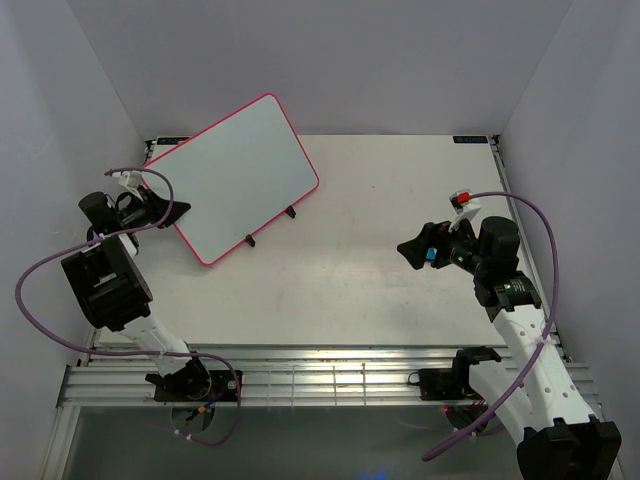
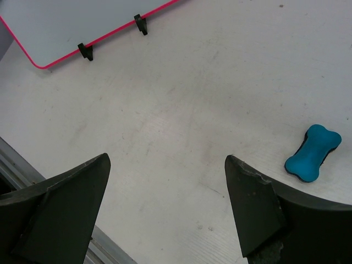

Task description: Erase the whiteboard

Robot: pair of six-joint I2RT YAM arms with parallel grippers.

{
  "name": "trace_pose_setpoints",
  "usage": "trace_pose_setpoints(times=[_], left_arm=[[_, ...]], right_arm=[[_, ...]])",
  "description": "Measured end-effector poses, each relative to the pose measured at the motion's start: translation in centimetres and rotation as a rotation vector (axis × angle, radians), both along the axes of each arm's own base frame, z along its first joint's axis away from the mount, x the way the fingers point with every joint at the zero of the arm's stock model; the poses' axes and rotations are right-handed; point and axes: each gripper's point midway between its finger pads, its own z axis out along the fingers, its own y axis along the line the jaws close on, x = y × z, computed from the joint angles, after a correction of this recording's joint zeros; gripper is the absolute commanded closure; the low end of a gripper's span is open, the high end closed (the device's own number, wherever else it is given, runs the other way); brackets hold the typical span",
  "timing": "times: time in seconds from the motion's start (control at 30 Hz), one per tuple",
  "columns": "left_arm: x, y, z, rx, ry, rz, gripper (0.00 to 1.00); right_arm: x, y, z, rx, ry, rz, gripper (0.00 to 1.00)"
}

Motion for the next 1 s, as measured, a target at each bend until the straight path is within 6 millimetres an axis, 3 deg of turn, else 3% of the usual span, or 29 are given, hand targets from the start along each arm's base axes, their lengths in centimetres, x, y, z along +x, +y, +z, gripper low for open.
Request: trace_pose_setpoints(times=[0.17,0.2,0.23,0.8,1.0], left_arm=[[0.2,0.2,-0.1,0.001,0.006,0.017,0.48],[0.3,0.3,-0.2,0.006,0.007,0.028,0.39],[0.4,0.5,-0.2,0.011,0.005,0.037,0.02],[2.2,2.9,0.1,0.079,-0.005,0.206,0.02],[0.6,4.0,2.5,0.143,-0.045,0.405,0.02]], right_arm=[[-0.1,0.2,0.1,0.006,0.000,0.014,0.10],[-0.2,0.2,0.1,0.006,0.000,0.016,0.10],[-0.2,0.2,0.1,0.007,0.000,0.016,0.10],[0.1,0.3,-0.8,0.002,0.035,0.019,0.10],[0.8,-0.5,-1.3,-0.023,0.040,-0.033,0.10]])
